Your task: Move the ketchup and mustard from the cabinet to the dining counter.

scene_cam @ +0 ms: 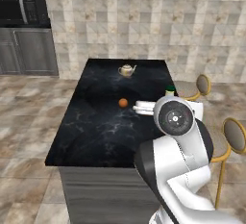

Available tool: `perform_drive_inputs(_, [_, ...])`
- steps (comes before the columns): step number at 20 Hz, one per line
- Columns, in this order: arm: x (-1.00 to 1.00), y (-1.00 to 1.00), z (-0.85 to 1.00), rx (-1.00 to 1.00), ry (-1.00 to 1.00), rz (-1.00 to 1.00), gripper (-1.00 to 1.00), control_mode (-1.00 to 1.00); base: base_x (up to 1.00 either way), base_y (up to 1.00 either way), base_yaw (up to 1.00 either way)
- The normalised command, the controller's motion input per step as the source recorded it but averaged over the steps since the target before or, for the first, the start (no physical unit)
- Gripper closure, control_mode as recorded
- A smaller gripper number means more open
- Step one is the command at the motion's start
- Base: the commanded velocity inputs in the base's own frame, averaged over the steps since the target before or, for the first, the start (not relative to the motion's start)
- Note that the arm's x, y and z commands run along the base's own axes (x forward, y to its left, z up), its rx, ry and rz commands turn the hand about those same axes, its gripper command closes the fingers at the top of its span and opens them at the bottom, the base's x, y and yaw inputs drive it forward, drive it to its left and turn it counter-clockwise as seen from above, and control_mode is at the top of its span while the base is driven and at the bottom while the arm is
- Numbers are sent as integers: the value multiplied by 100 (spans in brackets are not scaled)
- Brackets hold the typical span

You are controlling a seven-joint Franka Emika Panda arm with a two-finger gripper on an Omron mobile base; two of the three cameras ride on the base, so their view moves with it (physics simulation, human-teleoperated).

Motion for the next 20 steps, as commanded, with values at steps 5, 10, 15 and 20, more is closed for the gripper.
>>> perform_drive_inputs(5, [70, -39, -25, 10, 6, 25, 100, -100, 16, -9, 7])
perform_drive_inputs(10, [87, -49, -30, 12, 7, 25, 100, -100, 0, 0, 0])
perform_drive_inputs(15, [69, -44, -23, 9, 1, 24, 100, -100, 0, 0, 0])
perform_drive_inputs(20, [60, -31, -26, 3, 0, 28, 100, -100, 0, 0, 0])
